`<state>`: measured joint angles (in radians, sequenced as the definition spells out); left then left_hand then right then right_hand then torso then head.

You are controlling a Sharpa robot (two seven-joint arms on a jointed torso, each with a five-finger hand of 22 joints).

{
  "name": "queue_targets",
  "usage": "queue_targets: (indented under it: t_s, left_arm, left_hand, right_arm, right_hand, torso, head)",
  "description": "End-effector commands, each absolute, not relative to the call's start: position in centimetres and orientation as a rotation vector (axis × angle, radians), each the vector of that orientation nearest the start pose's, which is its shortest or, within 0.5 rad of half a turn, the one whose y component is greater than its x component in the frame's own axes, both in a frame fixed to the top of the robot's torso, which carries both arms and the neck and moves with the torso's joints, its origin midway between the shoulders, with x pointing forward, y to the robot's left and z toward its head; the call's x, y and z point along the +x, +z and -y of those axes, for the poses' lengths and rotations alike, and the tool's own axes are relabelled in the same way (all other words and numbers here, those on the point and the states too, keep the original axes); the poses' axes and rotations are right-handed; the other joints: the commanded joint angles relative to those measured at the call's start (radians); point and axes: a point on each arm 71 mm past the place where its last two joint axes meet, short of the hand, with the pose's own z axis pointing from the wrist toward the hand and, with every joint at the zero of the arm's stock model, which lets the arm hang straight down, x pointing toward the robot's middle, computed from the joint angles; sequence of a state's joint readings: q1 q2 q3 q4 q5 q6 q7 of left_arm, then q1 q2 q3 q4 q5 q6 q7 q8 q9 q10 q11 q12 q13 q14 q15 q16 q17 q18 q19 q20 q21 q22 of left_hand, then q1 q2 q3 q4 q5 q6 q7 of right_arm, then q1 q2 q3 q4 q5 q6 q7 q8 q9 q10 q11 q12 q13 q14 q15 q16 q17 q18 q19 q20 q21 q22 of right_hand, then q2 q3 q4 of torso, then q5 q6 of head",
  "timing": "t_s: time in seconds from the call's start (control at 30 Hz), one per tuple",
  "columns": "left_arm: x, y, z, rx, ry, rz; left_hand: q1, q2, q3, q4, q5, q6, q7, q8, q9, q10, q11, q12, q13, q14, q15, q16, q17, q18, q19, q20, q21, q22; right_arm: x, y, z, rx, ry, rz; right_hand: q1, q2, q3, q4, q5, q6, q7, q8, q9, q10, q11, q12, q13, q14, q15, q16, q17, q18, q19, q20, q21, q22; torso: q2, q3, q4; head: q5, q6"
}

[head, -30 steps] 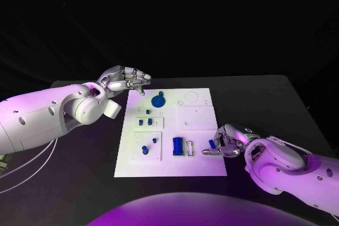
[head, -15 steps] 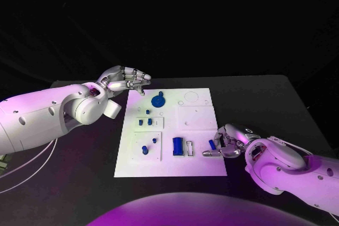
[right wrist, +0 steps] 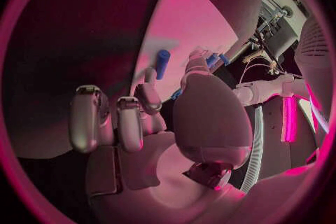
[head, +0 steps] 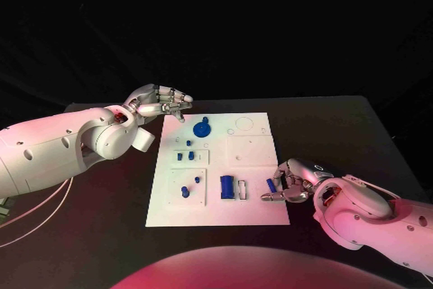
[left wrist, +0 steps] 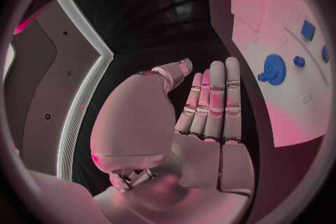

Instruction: Assemble the parts on the task board

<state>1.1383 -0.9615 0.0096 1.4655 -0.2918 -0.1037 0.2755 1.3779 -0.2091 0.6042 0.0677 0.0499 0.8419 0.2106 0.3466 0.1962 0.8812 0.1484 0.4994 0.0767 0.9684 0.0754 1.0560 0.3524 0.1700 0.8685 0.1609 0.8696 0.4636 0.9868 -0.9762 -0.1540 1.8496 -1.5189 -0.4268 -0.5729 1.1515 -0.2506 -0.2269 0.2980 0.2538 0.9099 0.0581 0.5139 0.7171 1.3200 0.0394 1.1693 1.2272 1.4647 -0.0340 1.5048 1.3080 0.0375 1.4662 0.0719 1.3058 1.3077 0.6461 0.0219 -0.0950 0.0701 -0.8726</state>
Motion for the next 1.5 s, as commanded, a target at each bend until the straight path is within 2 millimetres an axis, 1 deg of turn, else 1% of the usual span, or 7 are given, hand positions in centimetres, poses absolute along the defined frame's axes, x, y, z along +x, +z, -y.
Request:
queue_targets:
  t_s: [0.03,0.27,0.4,0.6,0.83,1.17,1.5]
  left_arm:
    - [48.43,-19.62,-27.01,-0.889,-1.434,-1.65]
    - [48.44,-19.63,-27.01,-0.889,-1.433,-1.65]
    - [48.44,-19.63,-27.02,-0.89,-1.433,-1.651]
    - [48.44,-19.64,-27.02,-0.89,-1.432,-1.652]
    - [48.44,-19.65,-27.02,-0.89,-1.432,-1.652]
    - [48.44,-19.66,-27.02,-0.89,-1.432,-1.653]
    - [48.43,-19.66,-27.04,-0.89,-1.43,-1.654]
  left_hand:
    - [-0.008,-0.002,0.0,0.007,0.005,-0.007,0.003,0.006,-0.001,-0.008,0.001,0.006,-0.001,-0.005,0.0,-0.001,0.0,0.014,0.0,0.009,-0.003,-0.001]
    - [-0.008,-0.002,0.0,0.007,0.005,-0.007,0.003,0.006,-0.001,-0.008,0.001,0.006,-0.001,-0.005,0.0,-0.001,0.0,0.014,0.0,0.009,-0.003,-0.001]
    - [-0.008,-0.002,0.0,0.007,0.005,-0.007,0.003,0.006,-0.001,-0.008,0.001,0.006,-0.001,-0.005,0.0,-0.001,0.0,0.014,0.0,0.009,-0.003,-0.001]
    - [-0.008,-0.002,0.0,0.007,0.005,-0.007,0.003,0.006,-0.001,-0.008,0.001,0.006,-0.001,-0.005,0.0,-0.001,0.0,0.014,0.0,0.009,-0.003,-0.001]
    - [-0.008,-0.002,0.0,0.007,0.005,-0.007,0.003,0.006,-0.001,-0.008,0.001,0.006,-0.001,-0.005,0.0,-0.001,0.0,0.014,0.0,0.009,-0.003,-0.001]
    - [-0.009,-0.003,0.0,0.009,0.005,-0.008,0.002,0.006,-0.001,-0.008,0.001,0.007,-0.001,-0.005,0.0,0.0,0.0,0.014,0.001,0.009,-0.006,-0.003]
    - [-0.009,-0.003,0.0,0.009,0.005,-0.008,0.002,0.006,-0.001,-0.008,0.001,0.007,-0.001,-0.005,0.0,0.0,0.0,0.014,0.001,0.009,-0.006,-0.003]
  right_arm:
    - [35.68,-29.09,20.34,0.107,0.382,-2.026]
    - [35.75,-29.24,20.48,0.135,0.397,-2.04]
    - [35.78,-29.33,20.55,0.161,0.411,-2.051]
    - [35.8,-29.4,20.61,0.182,0.421,-2.06]
    - [35.84,-29.49,20.72,0.195,0.422,-2.068]
    - [35.83,-29.46,20.64,0.195,0.423,-2.065]
    - [35.88,-29.22,20.4,0.162,0.415,-2.034]
  right_hand:
    - [0.041,0.021,0.021,-0.001,-0.005,-0.07,0.065,-0.135,-0.09,-0.004,0.004,0.008,0.0,0.078,0.007,-0.003,0.148,0.012,0.024,0.006,-0.003,0.197]
    - [0.051,0.021,0.022,-0.001,-0.006,-0.073,0.066,-0.138,-0.091,-0.007,0.005,0.005,-0.004,0.077,0.007,-0.005,0.146,0.013,0.022,0.006,-0.012,0.195]
    - [0.101,-0.003,0.006,0.001,0.002,-0.138,0.085,-0.171,-0.123,-0.011,0.02,0.007,-0.007,0.077,0.019,-0.005,0.145,0.016,0.015,0.013,-0.032,0.191]
    - [0.12,0.009,0.012,0.001,0.003,-0.146,0.09,-0.175,-0.136,-0.009,0.025,0.013,-0.004,0.077,0.023,-0.006,0.145,0.016,0.015,0.017,-0.032,0.191]
    - [0.101,0.097,0.063,-0.002,-0.01,-0.09,0.075,-0.143,-0.161,0.003,0.012,0.029,0.002,0.076,0.014,-0.007,0.143,0.015,0.02,0.013,-0.022,0.193]
    - [0.108,0.078,0.056,-0.002,-0.011,-0.072,0.069,-0.137,-0.177,0.014,0.007,0.042,0.01,0.076,0.01,-0.008,0.142,0.012,0.025,0.01,-0.005,0.198]
    - [0.145,0.146,0.081,-0.006,-0.017,-0.022,0.056,-0.139,-0.221,0.035,-0.005,0.059,0.021,0.079,0.0,-0.004,0.149,0.007,0.036,0.0,0.025,0.205]
  torso:
    - [0.0,0.0,0.0004]
    - [0.0,-0.0006,0.0006]
    - [0.0,-0.0002,0.0009]
    - [0.0,-0.0005,0.0006]
    - [0.0,-0.0002,0.0002]
    - [0.0,-0.0001,0.0003]
    - [0.0,-0.0004,0.0002]
  head:
    - [0.0,0.0]
    - [-0.001,0.0]
    - [0.0,0.0]
    - [0.001,0.0]
    - [0.0,0.0]
    - [0.0,0.0]
    - [-0.001,0.0]
